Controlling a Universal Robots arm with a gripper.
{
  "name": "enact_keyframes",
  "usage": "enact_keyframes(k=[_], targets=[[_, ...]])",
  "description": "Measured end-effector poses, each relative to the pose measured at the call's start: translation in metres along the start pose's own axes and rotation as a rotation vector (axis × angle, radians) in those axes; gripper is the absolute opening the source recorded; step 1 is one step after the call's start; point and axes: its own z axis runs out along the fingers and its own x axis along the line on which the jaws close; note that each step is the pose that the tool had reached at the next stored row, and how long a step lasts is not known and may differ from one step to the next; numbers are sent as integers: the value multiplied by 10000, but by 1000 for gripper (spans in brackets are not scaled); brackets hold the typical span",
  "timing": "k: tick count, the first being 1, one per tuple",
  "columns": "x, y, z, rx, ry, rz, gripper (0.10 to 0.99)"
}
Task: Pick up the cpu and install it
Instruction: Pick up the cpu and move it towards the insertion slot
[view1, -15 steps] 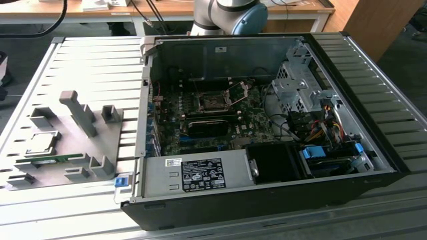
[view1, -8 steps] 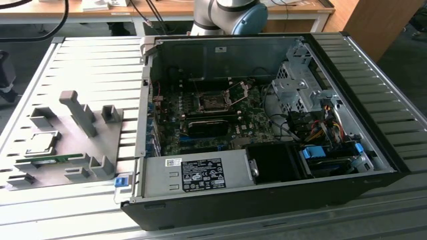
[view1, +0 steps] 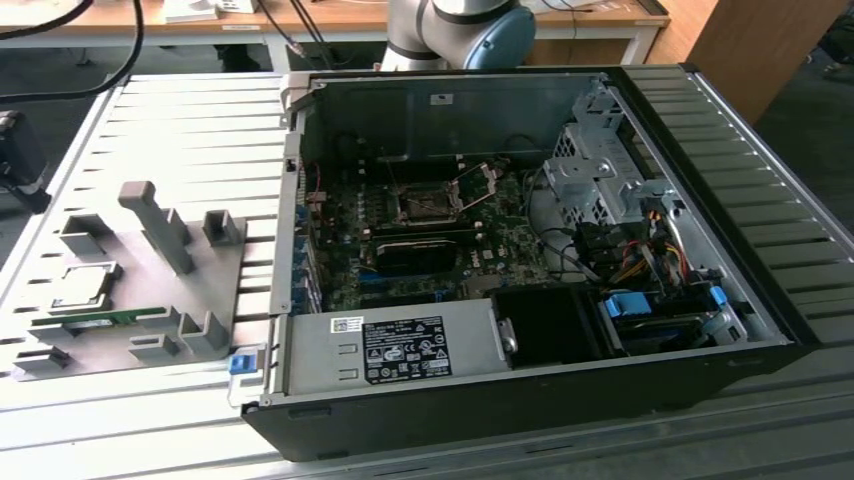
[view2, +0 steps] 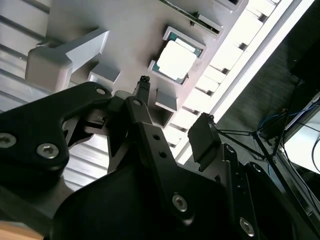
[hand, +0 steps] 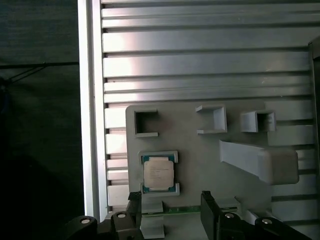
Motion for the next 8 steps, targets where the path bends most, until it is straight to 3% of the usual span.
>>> enact_keyframes(k=[8], targets=[[3,-15,112,3,35,3,588]])
